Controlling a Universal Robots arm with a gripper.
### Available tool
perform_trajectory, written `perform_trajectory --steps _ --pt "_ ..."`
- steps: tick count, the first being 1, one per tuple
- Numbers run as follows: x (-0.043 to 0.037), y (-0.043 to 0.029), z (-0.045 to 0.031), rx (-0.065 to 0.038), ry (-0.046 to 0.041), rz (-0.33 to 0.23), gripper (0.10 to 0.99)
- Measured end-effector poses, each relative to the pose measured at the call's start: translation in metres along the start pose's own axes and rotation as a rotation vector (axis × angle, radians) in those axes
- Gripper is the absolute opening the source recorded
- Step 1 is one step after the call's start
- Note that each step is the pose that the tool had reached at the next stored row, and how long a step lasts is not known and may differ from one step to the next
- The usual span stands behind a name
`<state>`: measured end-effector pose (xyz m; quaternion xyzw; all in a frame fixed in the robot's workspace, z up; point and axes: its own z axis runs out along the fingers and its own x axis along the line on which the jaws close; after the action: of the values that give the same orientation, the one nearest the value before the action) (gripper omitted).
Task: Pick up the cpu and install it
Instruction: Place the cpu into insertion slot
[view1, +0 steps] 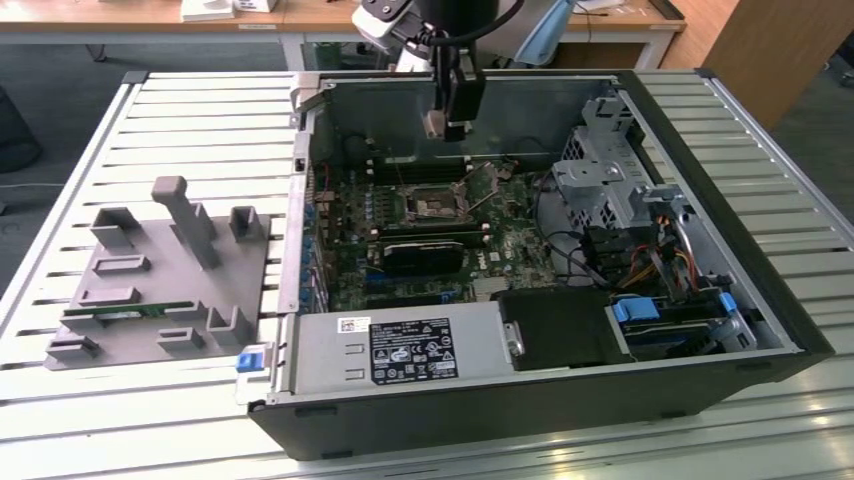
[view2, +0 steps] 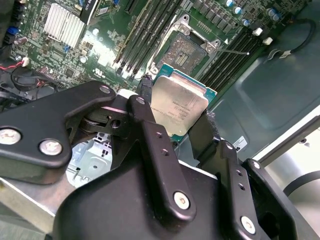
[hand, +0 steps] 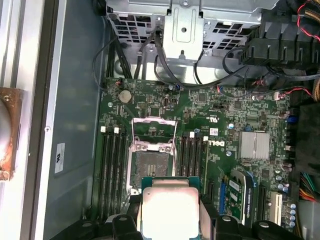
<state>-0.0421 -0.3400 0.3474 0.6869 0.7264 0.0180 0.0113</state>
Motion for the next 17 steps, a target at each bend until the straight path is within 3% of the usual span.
perform_trajectory --steps 17 --pt "0.0009 -0.0003 0.0089 0.000 -0.0015 0.039 0.541"
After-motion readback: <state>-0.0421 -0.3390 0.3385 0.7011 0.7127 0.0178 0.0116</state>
